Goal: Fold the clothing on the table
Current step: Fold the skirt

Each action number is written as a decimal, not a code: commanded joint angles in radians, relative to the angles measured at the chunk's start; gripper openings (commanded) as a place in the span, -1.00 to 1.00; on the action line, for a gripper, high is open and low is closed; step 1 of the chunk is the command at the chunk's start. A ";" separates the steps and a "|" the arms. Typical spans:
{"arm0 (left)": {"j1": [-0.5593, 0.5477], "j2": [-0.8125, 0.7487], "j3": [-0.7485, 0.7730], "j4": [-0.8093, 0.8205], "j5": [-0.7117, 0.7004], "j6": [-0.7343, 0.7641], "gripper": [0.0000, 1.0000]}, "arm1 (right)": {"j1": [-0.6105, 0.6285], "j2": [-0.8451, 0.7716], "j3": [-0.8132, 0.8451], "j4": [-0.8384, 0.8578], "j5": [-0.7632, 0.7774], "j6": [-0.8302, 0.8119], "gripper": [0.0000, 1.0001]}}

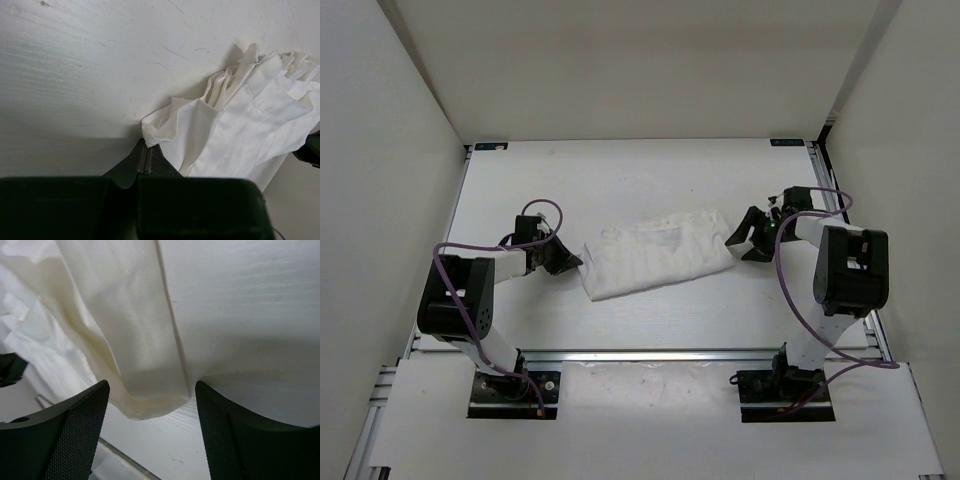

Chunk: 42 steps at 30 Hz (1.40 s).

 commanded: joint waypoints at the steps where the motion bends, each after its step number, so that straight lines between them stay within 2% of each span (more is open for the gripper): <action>1: 0.000 -0.036 -0.007 -0.045 -0.011 0.030 -1.00 | -0.035 0.062 -0.072 0.195 -0.175 0.065 0.51; 6: 0.003 -0.030 0.003 -0.056 -0.009 0.034 -1.00 | -0.032 0.104 -0.086 0.309 -0.270 0.113 0.50; 15: 0.005 -0.019 0.025 -0.079 -0.012 0.050 -1.00 | 0.030 0.196 -0.038 0.389 -0.416 0.139 0.45; 22: 0.008 -0.019 0.039 -0.086 -0.012 0.054 -1.00 | -0.036 0.150 -0.147 0.597 -0.459 0.291 0.47; 27: 0.008 -0.010 0.040 -0.088 -0.011 0.048 -1.00 | -0.059 0.187 -0.189 0.767 -0.528 0.458 0.53; 29: 0.006 -0.008 0.040 -0.086 -0.006 0.048 -1.00 | -0.030 0.201 -0.157 0.728 -0.510 0.440 0.53; 33: 0.012 -0.011 0.048 -0.088 -0.007 0.047 -1.00 | 0.054 0.236 0.018 0.437 -0.410 0.241 0.52; 36: 0.012 -0.016 0.042 -0.086 -0.014 0.044 -1.00 | 0.116 0.273 0.104 0.326 -0.376 0.165 0.45; 39: 0.015 -0.019 0.040 -0.080 -0.003 0.044 -1.00 | 0.146 0.296 0.133 0.288 -0.372 0.139 0.05; 41: 0.012 -0.020 0.039 -0.082 -0.009 0.051 -1.00 | 0.163 0.303 0.136 0.286 -0.369 0.142 -0.87; 42: 0.015 -0.025 0.040 -0.083 -0.011 0.044 -1.00 | 0.174 0.299 0.130 0.285 -0.365 0.142 -1.00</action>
